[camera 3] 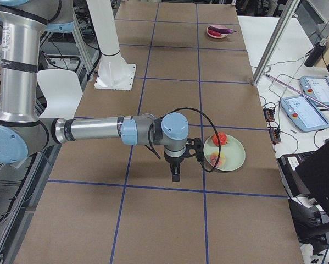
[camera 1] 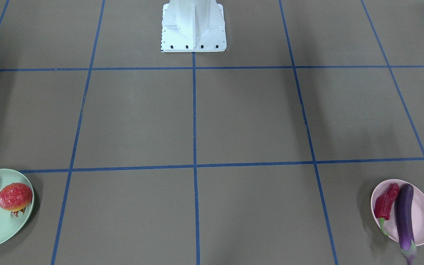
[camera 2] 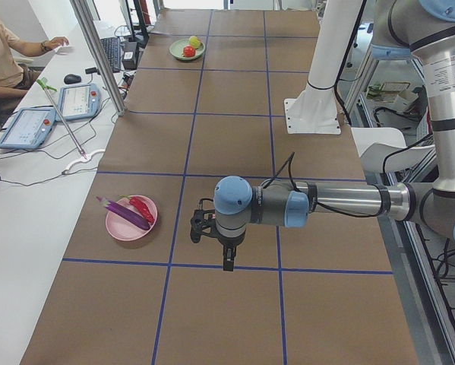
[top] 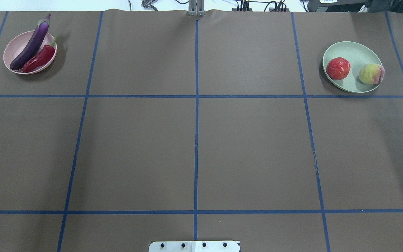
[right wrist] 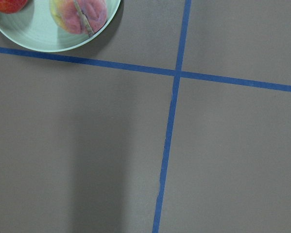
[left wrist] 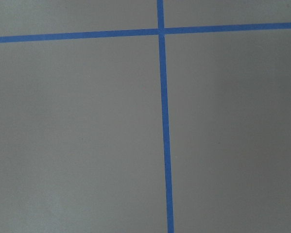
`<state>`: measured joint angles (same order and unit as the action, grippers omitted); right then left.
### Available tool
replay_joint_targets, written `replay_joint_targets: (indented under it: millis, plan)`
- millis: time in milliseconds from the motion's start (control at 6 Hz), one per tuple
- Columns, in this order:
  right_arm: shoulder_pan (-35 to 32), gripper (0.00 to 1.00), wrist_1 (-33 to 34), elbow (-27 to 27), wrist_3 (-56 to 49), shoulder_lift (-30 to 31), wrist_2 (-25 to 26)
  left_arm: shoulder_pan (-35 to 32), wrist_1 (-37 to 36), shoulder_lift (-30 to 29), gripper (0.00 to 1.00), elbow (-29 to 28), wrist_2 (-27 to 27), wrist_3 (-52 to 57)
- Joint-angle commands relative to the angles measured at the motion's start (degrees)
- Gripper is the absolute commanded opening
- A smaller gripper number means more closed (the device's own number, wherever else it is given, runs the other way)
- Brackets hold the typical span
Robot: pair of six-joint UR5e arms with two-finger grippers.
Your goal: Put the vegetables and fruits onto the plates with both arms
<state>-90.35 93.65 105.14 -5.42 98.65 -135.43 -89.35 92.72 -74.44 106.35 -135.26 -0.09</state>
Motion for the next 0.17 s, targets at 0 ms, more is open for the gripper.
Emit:
replay_joint_targets:
  millis: [0]
  plan:
    - [0.0, 1.0, 0.0, -0.1, 0.1, 0.1, 0.0, 0.0, 0.0, 0.0, 1.0, 0.1, 0.1, 0.0]
